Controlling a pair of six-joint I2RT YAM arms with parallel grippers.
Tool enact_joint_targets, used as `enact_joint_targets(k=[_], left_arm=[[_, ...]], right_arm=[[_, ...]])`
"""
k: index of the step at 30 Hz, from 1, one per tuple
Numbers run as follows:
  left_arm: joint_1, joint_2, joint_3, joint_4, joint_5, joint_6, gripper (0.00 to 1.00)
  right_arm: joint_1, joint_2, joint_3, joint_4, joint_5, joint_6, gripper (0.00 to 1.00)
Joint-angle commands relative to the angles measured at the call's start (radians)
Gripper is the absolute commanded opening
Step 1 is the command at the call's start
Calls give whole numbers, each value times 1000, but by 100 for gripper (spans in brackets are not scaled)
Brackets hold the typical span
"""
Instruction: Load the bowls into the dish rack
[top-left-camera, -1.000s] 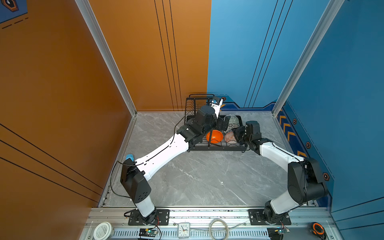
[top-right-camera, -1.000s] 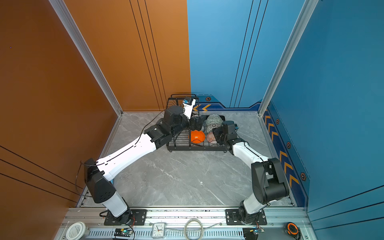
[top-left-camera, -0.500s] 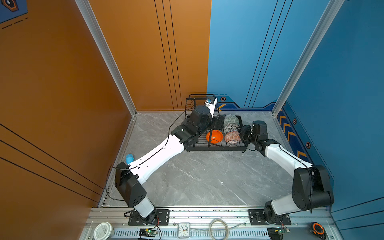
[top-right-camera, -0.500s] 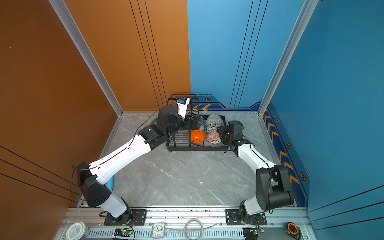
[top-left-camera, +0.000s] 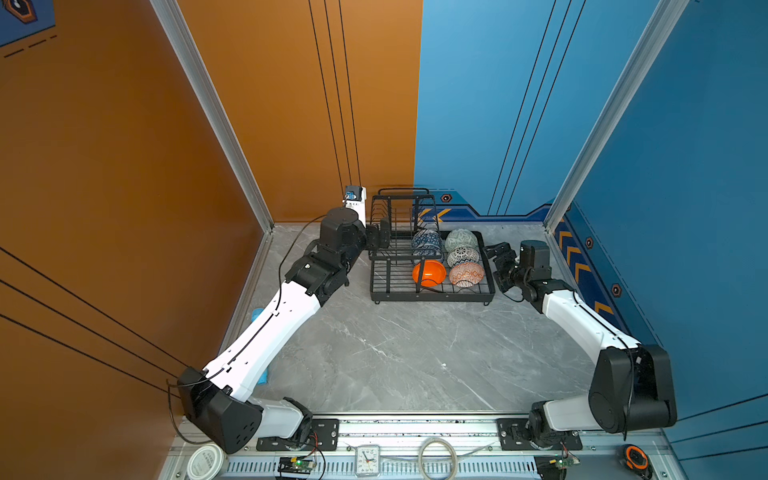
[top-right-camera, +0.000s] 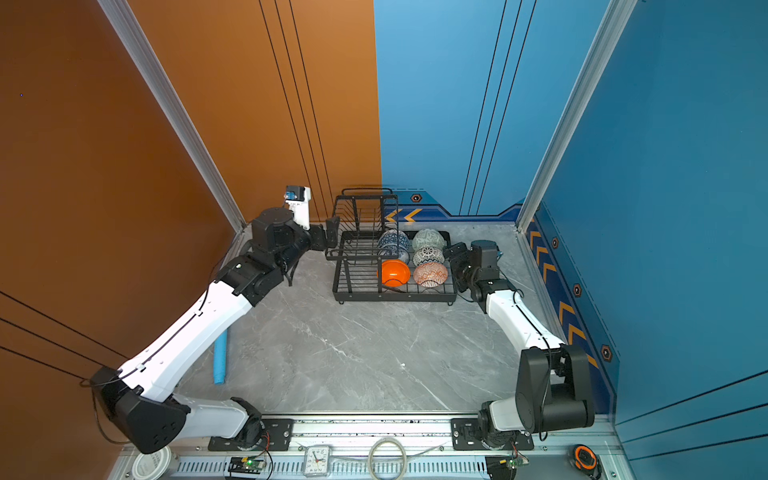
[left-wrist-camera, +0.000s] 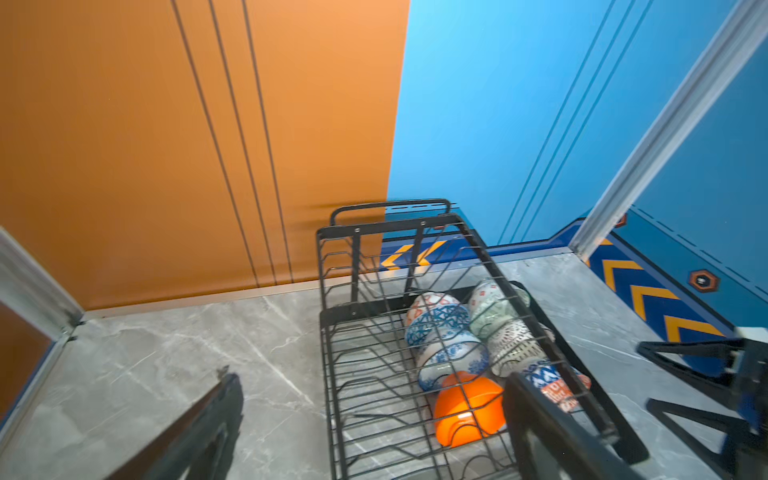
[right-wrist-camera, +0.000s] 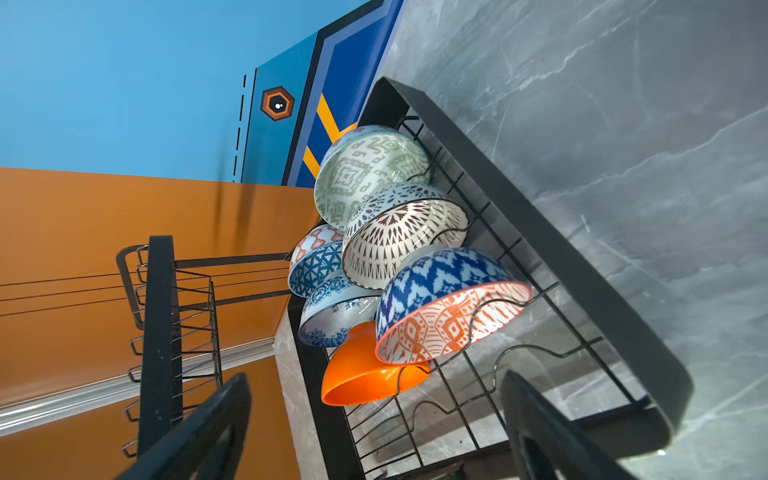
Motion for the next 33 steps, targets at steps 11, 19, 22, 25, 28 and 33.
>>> enact_joint_targets(k=[11, 19, 22, 25, 28, 33], left_arm=[[341, -165, -295, -23, -106, -166, 98], [358, -127, -570, 209, -310, -61, 98], [367, -79, -617, 266, -320, 4, 98], [390, -25, -653, 298, -339, 29, 98], [419, 15, -717, 388, -325, 32, 98], [453, 79, -830, 603, -263, 17, 98]], right_arm=[[-116, -80, 32, -273, 142, 9, 100], [-222, -69, -61, -427, 291, 28, 100], [-226, -57, -77, -440, 390, -32, 100], [-221, -45, -80, -438, 485, -125, 100], [-214, -33, -87, -381, 568, -294, 100], [-186, -6, -138, -198, 717, -542, 100]])
